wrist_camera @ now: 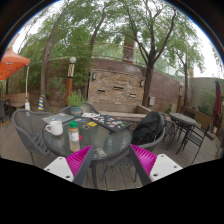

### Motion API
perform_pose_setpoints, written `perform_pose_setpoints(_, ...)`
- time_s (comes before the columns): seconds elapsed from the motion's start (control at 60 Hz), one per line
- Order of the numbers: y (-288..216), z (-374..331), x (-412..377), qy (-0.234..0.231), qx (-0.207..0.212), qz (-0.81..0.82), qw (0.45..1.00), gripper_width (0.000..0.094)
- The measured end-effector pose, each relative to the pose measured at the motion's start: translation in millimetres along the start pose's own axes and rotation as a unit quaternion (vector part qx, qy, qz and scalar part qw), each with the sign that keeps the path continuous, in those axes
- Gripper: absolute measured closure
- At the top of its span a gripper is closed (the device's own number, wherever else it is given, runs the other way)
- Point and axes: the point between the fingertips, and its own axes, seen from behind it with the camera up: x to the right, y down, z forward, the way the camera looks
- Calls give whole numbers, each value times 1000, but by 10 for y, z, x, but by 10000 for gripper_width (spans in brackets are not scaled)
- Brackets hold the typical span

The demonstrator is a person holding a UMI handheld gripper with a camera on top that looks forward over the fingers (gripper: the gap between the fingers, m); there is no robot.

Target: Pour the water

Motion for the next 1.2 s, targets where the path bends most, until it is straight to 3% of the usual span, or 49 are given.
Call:
perform_pose_setpoints(0.283,28,206,-50,-6,-11,13,1000,93)
perform_pose_setpoints(0.7,421,1391,-1510,-99,45,71,991,110)
perform_pose_setpoints(0.833,387,1861,-1821,-89,65,75,991,113)
perform_pose_setpoints(1.0,201,2226,-1973,-45,91,67,993,115)
perform_pose_setpoints(1.05,144,2349,-1966,-34,98,61,993,207)
perform_pose_setpoints(1.083,186,2421,-1991,-29,92,55,994,454)
perform_pose_setpoints(1.1,231,2454,-2001,-26,86,51,995,500)
perform_pose_setpoints(1.2,209,2441,-1992,-7,105,63,992,503)
